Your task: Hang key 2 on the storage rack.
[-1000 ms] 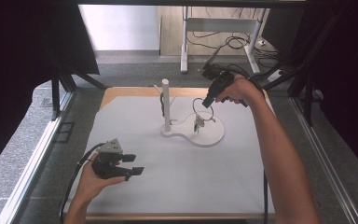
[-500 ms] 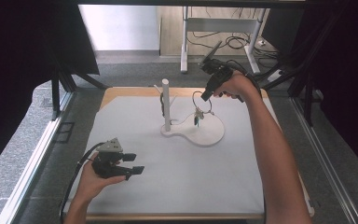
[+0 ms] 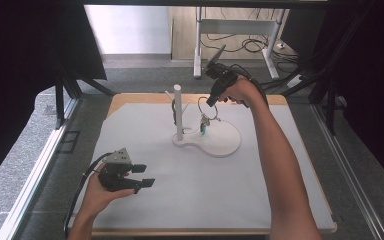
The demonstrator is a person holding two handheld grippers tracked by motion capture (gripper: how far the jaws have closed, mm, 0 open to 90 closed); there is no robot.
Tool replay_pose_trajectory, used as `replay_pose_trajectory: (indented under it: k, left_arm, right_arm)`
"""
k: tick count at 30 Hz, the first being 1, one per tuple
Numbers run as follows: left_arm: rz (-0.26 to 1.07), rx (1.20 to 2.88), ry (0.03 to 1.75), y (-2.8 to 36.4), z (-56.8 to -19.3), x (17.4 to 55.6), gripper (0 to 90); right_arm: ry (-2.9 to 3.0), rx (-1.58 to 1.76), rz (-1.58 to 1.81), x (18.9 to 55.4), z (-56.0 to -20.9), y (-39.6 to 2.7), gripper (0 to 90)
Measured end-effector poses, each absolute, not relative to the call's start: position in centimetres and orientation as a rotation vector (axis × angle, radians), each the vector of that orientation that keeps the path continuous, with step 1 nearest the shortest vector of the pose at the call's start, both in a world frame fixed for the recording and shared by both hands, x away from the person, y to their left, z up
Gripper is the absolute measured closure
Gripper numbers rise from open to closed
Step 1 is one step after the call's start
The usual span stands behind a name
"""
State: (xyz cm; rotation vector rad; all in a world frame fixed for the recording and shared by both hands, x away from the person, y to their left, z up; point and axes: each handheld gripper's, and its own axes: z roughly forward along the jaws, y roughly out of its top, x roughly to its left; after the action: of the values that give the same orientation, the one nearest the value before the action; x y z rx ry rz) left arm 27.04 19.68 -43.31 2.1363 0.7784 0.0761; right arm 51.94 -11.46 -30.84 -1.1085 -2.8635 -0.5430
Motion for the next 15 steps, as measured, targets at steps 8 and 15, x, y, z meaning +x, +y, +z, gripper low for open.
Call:
replay_pose_trajectory:
  k: [8,15]
  left_arm:
    - [0.076,2.132,0.770,19.8,-43.2,27.0,37.9]
    - [0.072,2.132,0.766,19.9,-43.3,27.1,37.9]
  right_arm:
    - [-2.864,-1.097,-0.543,52.7,-31.0,-10.7,87.6]
    - [-2.866,-1.106,-0.550,53.5,-31.2,-9.8,87.7]
